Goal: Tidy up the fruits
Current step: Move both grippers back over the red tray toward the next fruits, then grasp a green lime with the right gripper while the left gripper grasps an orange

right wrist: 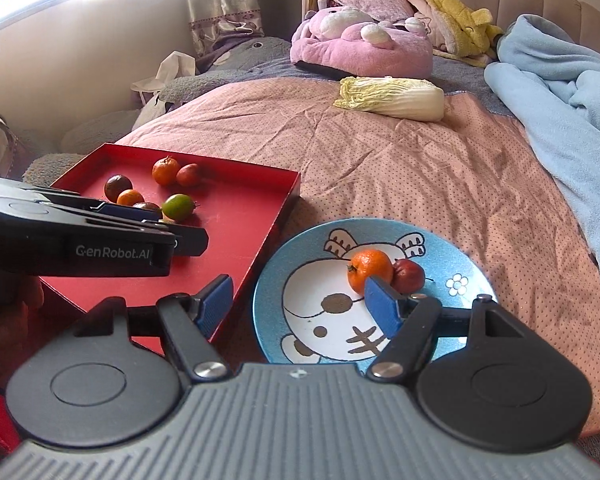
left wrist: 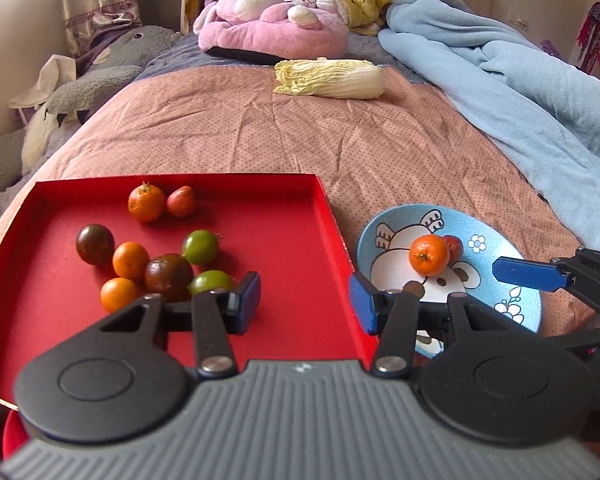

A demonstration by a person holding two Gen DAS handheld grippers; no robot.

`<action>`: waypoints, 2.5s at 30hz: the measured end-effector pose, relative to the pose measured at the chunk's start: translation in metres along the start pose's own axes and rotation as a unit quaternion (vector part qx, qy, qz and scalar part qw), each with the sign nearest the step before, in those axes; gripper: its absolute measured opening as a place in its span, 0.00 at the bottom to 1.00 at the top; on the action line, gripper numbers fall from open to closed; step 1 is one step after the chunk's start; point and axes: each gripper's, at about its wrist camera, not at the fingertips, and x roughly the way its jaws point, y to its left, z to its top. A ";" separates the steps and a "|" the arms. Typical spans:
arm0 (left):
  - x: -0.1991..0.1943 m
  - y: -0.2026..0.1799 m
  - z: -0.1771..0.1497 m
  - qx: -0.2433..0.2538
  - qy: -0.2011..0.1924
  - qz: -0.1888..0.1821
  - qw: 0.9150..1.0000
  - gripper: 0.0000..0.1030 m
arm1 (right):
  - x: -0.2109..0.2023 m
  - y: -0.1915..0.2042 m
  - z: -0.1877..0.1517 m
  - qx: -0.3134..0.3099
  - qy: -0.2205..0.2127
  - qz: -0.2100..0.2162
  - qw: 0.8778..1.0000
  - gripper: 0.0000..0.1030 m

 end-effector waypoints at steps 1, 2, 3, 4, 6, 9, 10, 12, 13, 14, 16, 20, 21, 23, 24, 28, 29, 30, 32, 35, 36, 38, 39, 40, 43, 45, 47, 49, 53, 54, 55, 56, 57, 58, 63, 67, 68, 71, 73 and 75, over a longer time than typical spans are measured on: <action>-0.001 0.004 -0.002 -0.003 0.001 0.003 1.000 0.50 | 0.001 0.003 0.001 -0.002 0.000 0.002 1.000 0.75; -0.001 0.008 -0.003 -0.004 0.001 0.006 1.000 0.50 | 0.001 0.005 0.002 -0.005 0.000 0.003 1.000 0.76; -0.002 0.012 -0.005 -0.006 0.001 0.009 1.000 0.50 | 0.002 0.007 0.004 -0.007 0.000 0.005 1.000 0.76; -0.003 0.015 -0.007 -0.008 0.001 0.012 1.000 0.50 | 0.003 0.010 0.005 -0.010 0.001 0.007 1.000 0.76; -0.005 0.023 -0.009 -0.012 0.000 0.018 1.000 0.50 | 0.004 0.015 0.008 -0.015 0.000 0.011 1.000 0.76; -0.008 0.036 -0.011 -0.023 -0.001 0.027 0.999 0.50 | 0.007 0.024 0.012 -0.025 0.001 0.019 1.000 0.76; -0.008 0.040 -0.012 -0.027 0.000 0.030 0.999 0.50 | 0.008 0.027 0.013 -0.028 0.002 0.022 0.999 0.76; -0.009 0.049 -0.013 -0.033 0.001 0.035 0.999 0.50 | 0.011 0.033 0.015 -0.034 0.003 0.028 0.999 0.76; -0.009 0.052 -0.014 -0.036 0.001 0.037 0.999 0.50 | 0.012 0.036 0.017 -0.037 0.003 0.030 0.999 0.76; -0.010 0.055 -0.015 -0.039 0.002 0.040 0.998 0.50 | 0.012 0.039 0.017 -0.039 0.004 0.032 0.999 0.76; -0.010 0.061 -0.016 -0.044 0.003 0.043 0.998 0.50 | 0.014 0.044 0.019 -0.045 0.005 0.036 0.998 0.76; -0.012 0.069 -0.020 -0.051 0.004 0.047 0.998 0.50 | 0.017 0.054 0.023 -0.053 0.006 0.044 0.998 0.76; -0.012 0.071 -0.021 -0.052 0.004 0.048 0.997 0.50 | 0.018 0.056 0.024 -0.056 0.006 0.046 0.997 0.76; -0.014 0.074 -0.022 -0.053 0.001 0.051 0.997 0.50 | 0.019 0.062 0.026 -0.061 0.005 0.052 0.997 0.76; -0.014 0.075 -0.022 -0.054 0.000 0.054 0.997 0.50 | 0.021 0.064 0.026 -0.063 0.005 0.056 0.996 0.76; -0.016 0.085 -0.023 -0.063 -0.001 0.060 0.996 0.50 | 0.028 0.075 0.029 -0.074 0.007 0.070 0.995 0.76; -0.016 0.088 -0.023 -0.065 -0.001 0.061 0.996 0.50 | 0.031 0.077 0.029 -0.077 0.007 0.073 0.994 0.76; -0.016 0.091 -0.024 -0.068 -0.001 0.064 0.996 0.50 | 0.034 0.079 0.030 -0.078 0.008 0.075 0.994 0.76; -0.016 0.096 -0.025 -0.072 0.000 0.068 0.995 0.50 | 0.039 0.082 0.031 -0.080 0.010 0.079 0.994 0.76; -0.016 0.105 -0.027 -0.079 0.003 0.075 0.994 0.50 | 0.050 0.086 0.032 -0.083 0.017 0.082 0.993 0.75; -0.016 0.108 -0.029 -0.082 0.004 0.077 0.994 0.50 | 0.053 0.087 0.033 -0.084 0.019 0.084 0.993 0.75; -0.014 0.112 -0.030 -0.088 0.007 0.079 0.993 0.50 | 0.061 0.090 0.036 -0.087 0.025 0.089 0.992 0.74; -0.014 0.115 -0.031 -0.092 0.008 0.081 0.992 0.50 | 0.066 0.092 0.037 -0.088 0.028 0.090 0.992 0.74; -0.013 0.117 -0.031 -0.094 0.010 0.082 0.992 0.50 | 0.071 0.094 0.039 -0.090 0.031 0.092 0.991 0.73; -0.010 0.122 -0.031 -0.098 0.012 0.084 0.992 0.50 | 0.089 0.099 0.043 -0.092 0.045 0.098 0.990 0.64; -0.009 0.125 -0.032 -0.100 0.014 0.085 0.991 0.50 | 0.101 0.104 0.044 -0.100 0.055 0.098 0.989 0.60; -0.008 0.129 -0.032 -0.103 0.016 0.085 0.991 0.50 | 0.111 0.108 0.045 -0.106 0.063 0.097 0.988 0.55; -0.007 0.133 -0.032 -0.106 0.017 0.085 0.991 0.50 | 0.121 0.111 0.046 -0.110 0.069 0.097 0.987 0.53; -0.004 0.137 -0.031 -0.108 0.018 0.082 0.991 0.50 | 0.134 0.118 0.047 -0.121 0.076 0.095 0.985 0.49; -0.002 0.137 -0.030 -0.107 0.019 0.082 0.991 0.50 | 0.137 0.119 0.048 -0.122 0.078 0.096 0.985 0.47; -0.001 0.137 -0.029 -0.107 0.020 0.081 0.991 0.50 | 0.140 0.119 0.048 -0.124 0.079 0.097 0.984 0.44; 0.000 0.137 -0.029 -0.107 0.021 0.080 0.991 0.50 | 0.142 0.120 0.048 -0.125 0.080 0.098 0.984 0.41; 0.001 0.137 -0.028 -0.106 0.021 0.079 0.991 0.50 | 0.143 0.120 0.048 -0.124 0.081 0.100 0.984 0.40; 0.002 0.136 -0.027 -0.105 0.021 0.079 0.991 0.50 | 0.144 0.120 0.049 -0.121 0.081 0.104 0.984 0.36; 0.005 0.134 -0.025 -0.101 0.021 0.068 0.992 0.50 | 0.140 0.117 0.046 -0.121 0.080 0.100 0.984 0.36; 0.009 0.130 -0.023 -0.095 0.021 0.059 0.994 0.50 | 0.133 0.110 0.041 -0.110 0.082 0.096 0.986 0.36; 0.010 0.129 -0.022 -0.093 0.022 0.059 0.994 0.50 | 0.132 0.108 0.039 -0.106 0.082 0.096 0.986 0.36; 0.017 0.128 -0.019 -0.094 0.027 0.060 0.993 0.50 | 0.128 0.104 0.037 -0.097 0.083 0.096 0.987 0.36; 0.021 0.129 -0.016 -0.100 0.030 0.055 0.993 0.50 | 0.125 0.103 0.035 -0.093 0.083 0.097 0.987 0.36; 0.024 0.128 -0.014 -0.100 0.031 0.057 0.993 0.50 | 0.122 0.101 0.033 -0.089 0.082 0.098 0.988 0.36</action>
